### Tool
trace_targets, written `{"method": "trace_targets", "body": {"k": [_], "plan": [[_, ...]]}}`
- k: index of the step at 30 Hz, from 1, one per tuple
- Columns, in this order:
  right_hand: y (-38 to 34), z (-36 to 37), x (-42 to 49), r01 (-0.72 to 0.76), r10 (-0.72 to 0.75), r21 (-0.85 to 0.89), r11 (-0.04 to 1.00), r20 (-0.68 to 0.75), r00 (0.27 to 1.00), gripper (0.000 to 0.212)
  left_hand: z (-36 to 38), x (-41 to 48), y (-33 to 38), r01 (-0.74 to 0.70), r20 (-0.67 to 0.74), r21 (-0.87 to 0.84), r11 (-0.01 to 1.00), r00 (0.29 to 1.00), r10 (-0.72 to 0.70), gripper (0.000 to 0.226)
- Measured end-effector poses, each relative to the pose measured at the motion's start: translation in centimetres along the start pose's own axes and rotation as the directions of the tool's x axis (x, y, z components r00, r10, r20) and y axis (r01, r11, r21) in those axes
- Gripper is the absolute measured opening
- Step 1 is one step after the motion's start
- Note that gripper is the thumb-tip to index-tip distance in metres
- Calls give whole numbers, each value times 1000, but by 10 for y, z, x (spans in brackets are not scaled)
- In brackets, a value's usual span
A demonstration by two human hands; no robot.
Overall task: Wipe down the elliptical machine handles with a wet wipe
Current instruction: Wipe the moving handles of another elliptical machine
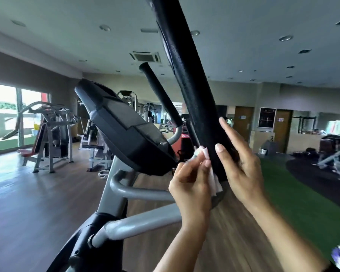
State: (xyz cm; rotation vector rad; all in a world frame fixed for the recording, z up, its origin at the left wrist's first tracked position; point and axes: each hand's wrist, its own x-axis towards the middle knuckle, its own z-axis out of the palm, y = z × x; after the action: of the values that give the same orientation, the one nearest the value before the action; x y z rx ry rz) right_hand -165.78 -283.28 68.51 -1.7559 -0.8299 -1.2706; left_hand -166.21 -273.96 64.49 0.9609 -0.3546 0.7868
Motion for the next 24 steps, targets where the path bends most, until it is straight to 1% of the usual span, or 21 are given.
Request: {"method": "trace_targets", "body": {"k": [3,7,9,15,17,21,24], "plan": [[-6,1,-3,-20,20,-60,998,-5,1000,48,-14,-1,-3,40,99,10,999,994,-41,25],[-13,3,-8,-63,60,-130,990,-26,998,48,-16,21,2,92,83,-81,992,993,-86,21],[-17,4,-8,-93,89,-145,985,-30,996,48,-12,28,6,114,139,-108,988,985,-98,23],[-24,7,-8,-136,127,-230,964,-52,991,49,-20,20,2,260,293,-94,961,930,-223,28],[-26,9,-7,-145,132,-252,957,-68,989,50,-23,23,2,260,297,-72,963,927,-228,31],[-31,11,-4,-175,160,-274,946,-76,984,49,-19,36,11,200,208,-114,973,963,-174,26],[-33,9,-3,-183,171,-281,942,-67,983,48,-19,25,12,246,261,-127,961,943,-207,28]]}}
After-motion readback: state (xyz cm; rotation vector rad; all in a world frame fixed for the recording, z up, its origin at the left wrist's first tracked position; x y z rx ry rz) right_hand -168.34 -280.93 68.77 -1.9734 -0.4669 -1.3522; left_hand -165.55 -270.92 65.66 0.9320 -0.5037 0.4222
